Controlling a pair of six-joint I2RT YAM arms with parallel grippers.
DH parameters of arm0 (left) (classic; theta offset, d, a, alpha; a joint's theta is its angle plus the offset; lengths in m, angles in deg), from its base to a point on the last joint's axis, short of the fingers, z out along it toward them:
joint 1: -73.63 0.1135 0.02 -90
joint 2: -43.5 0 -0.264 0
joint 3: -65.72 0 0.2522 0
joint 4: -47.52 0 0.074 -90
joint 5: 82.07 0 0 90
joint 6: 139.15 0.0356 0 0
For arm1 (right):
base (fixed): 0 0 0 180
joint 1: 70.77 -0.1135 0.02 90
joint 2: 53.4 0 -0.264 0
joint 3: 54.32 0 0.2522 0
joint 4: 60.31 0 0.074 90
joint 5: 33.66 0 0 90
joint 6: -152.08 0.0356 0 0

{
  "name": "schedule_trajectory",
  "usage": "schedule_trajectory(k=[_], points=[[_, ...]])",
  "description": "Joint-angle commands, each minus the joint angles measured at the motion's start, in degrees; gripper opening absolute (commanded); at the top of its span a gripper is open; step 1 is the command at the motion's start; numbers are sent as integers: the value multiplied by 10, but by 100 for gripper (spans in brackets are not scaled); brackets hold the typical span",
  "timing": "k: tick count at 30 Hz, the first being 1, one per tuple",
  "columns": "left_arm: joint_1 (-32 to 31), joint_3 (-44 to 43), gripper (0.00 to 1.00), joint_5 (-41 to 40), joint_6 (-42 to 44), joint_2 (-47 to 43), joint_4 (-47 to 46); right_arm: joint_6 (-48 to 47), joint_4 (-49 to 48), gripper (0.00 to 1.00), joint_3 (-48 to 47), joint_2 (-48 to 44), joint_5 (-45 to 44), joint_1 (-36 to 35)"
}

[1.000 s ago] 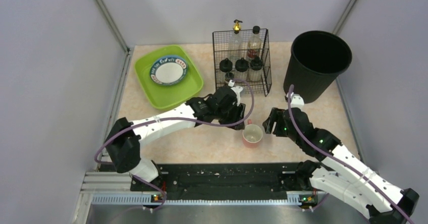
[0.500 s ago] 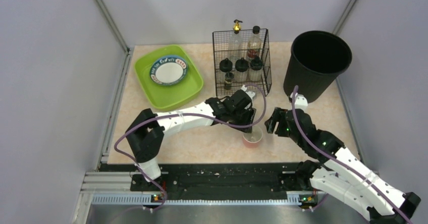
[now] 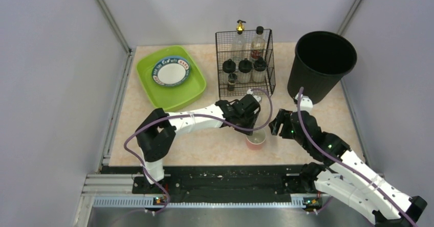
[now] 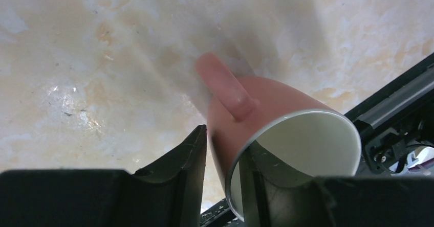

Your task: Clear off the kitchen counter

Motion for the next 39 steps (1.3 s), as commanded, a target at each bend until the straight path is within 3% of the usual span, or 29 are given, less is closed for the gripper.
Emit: schedule_trajectory(k=[1, 5, 12, 29, 39], points=[[-4, -26, 33, -27, 5, 6, 14, 6, -2, 64, -5, -6, -6, -5], [-3, -28, 28, -33, 9, 8, 21, 6, -2, 64, -4, -7, -4, -5], [-4, -32, 0, -46, 19, 2, 38, 6, -3, 64, -3, -10, -3, -5], [4, -51, 0, -228, 55, -121, 147, 9, -12, 64, 6, -19, 0, -5], [113, -40, 0, -229, 65, -210, 164, 2, -44, 64, 17, -17, 39, -5]])
